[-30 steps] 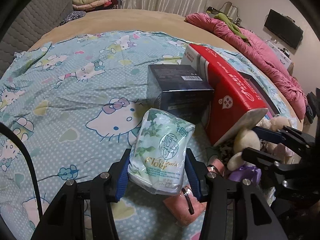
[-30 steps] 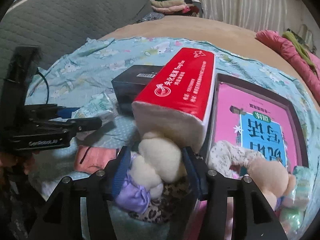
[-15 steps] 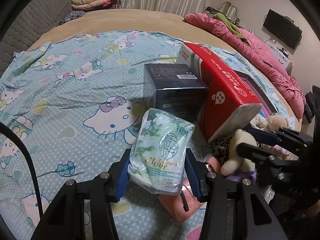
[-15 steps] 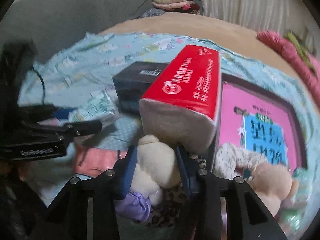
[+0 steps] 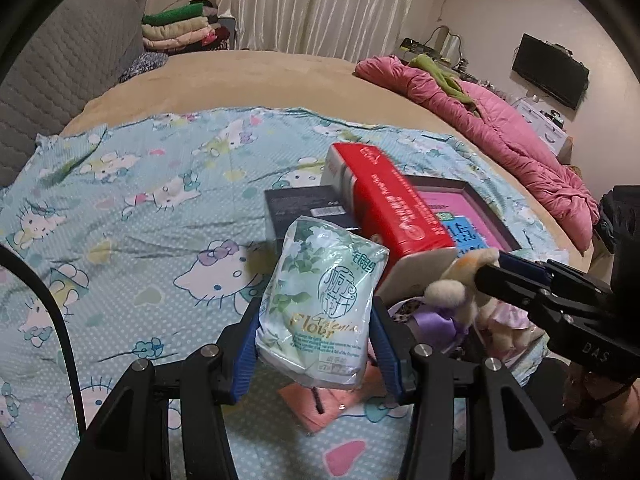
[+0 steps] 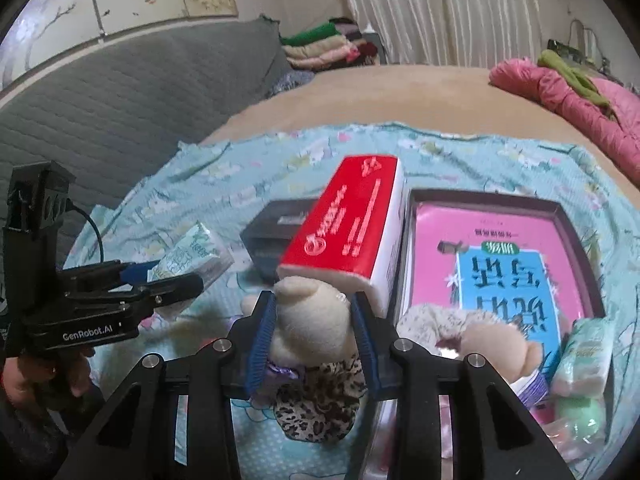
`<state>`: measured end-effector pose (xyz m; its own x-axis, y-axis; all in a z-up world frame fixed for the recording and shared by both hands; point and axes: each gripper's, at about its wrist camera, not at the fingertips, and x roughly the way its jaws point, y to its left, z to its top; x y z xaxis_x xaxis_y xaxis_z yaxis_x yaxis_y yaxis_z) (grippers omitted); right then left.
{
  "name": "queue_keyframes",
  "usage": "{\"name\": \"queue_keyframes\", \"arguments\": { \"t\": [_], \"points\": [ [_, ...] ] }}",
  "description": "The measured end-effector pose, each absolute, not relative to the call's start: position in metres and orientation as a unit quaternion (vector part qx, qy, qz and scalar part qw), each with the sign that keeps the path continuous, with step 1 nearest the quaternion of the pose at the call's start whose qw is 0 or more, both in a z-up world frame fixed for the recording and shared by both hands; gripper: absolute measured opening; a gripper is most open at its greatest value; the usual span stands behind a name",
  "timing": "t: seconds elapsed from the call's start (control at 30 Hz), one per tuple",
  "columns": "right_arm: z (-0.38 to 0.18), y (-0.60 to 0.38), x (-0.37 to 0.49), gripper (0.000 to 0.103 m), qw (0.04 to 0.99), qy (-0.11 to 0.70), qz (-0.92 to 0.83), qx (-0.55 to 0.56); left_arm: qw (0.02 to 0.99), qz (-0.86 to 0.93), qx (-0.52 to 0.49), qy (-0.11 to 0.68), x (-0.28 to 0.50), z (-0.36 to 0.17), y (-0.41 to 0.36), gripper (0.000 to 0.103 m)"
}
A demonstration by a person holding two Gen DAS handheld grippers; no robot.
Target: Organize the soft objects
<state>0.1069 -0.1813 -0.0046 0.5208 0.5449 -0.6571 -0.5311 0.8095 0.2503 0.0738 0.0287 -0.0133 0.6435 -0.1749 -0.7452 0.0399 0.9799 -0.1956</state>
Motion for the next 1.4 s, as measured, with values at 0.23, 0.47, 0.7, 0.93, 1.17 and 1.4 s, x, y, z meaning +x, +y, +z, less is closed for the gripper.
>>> {"name": "queue_keyframes", "arguments": {
  "t": [0.23, 0.47, 0.7, 0.93, 1.17, 1.4],
  "points": [
    [0.013, -0.201, 0.102, 0.040, 0.886, 0.353, 0.299, 0.025, 0.909, -0.068, -0.072, 0.404, 0.071, 0.009, 0.012, 0.051],
    [0.035, -0.236, 0.100, 0.040, 0.904, 0.326, 0.273, 0.049, 0.913, -0.089, -0.057, 0.393, 0.073, 0.028, -0.019, 0.051],
    [0.045, -0.273, 0.101, 0.040, 0.916, 0.312, 0.240, 0.073, 0.912, -0.121, -0.032, 0.391, 0.083, 0.042, -0.062, 0.051],
    [0.046, -0.310, 0.103, 0.040, 0.925, 0.304, 0.205, 0.100, 0.904, -0.148, -0.006, 0.401, 0.094, 0.039, -0.102, 0.051],
    [0.042, -0.341, 0.101, 0.040, 0.930, 0.302, 0.174, 0.116, 0.889, -0.171, 0.008, 0.426, 0.103, 0.022, -0.132, 0.051],
    [0.031, -0.359, 0.103, 0.037, 0.929, 0.319, 0.148, 0.118, 0.875, -0.190, 0.026, 0.445, 0.104, 0.005, -0.158, 0.051]
  ]
}}
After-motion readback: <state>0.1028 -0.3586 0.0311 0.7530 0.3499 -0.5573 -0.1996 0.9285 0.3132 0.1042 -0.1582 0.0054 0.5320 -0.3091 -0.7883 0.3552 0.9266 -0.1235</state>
